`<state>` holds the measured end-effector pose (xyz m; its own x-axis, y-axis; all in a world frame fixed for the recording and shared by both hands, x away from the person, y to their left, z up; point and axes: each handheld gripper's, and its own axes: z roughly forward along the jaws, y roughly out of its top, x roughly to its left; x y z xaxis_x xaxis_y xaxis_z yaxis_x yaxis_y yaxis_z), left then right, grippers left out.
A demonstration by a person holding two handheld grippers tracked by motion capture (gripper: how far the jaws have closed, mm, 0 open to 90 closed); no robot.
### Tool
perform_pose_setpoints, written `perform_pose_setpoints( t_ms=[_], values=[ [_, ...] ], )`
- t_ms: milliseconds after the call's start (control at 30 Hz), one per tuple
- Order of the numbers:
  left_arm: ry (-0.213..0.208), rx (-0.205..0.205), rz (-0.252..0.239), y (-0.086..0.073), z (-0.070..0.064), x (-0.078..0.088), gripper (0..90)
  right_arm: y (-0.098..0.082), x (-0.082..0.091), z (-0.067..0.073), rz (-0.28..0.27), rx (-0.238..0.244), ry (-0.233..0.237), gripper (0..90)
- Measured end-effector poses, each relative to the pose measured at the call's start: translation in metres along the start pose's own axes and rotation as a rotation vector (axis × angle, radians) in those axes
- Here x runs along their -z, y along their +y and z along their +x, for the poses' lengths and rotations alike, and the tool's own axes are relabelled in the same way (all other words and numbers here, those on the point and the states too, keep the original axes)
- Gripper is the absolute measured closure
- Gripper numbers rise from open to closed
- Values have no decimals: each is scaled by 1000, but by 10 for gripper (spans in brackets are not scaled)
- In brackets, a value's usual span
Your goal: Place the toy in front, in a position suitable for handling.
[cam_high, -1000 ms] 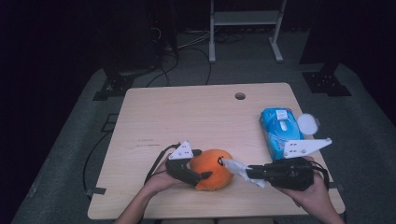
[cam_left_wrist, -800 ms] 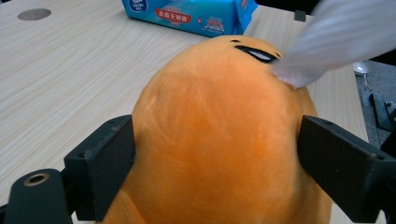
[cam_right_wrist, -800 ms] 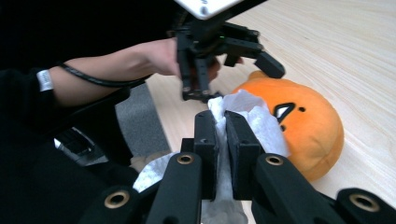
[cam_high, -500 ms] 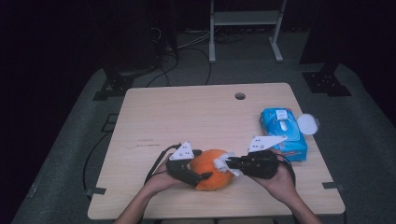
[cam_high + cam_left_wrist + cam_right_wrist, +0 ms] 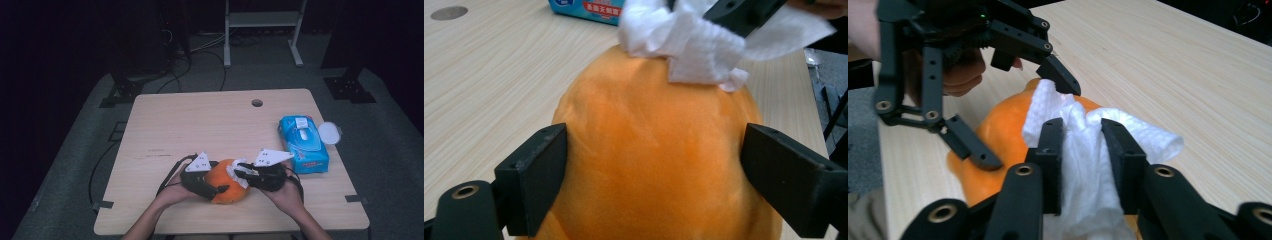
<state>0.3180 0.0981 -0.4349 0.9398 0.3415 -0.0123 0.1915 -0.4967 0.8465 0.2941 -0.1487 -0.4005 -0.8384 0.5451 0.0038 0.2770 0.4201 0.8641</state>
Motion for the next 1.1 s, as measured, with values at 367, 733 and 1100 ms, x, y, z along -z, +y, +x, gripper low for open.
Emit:
perform_pose_setpoints(
  t_ms=[367, 733, 1100],
  values=[
    [9, -2, -6, -4, -4, -6, 123, -13, -9, -5, -9, -74, 25, 640],
    [14, 3, -14, -6, -5, -5, 109, -16, -9, -1, -19, -67, 21, 632],
    [8, 16, -24, -9, -3, -4, 108, -15, -11, -1, -21, -66, 27, 628]
  ],
)
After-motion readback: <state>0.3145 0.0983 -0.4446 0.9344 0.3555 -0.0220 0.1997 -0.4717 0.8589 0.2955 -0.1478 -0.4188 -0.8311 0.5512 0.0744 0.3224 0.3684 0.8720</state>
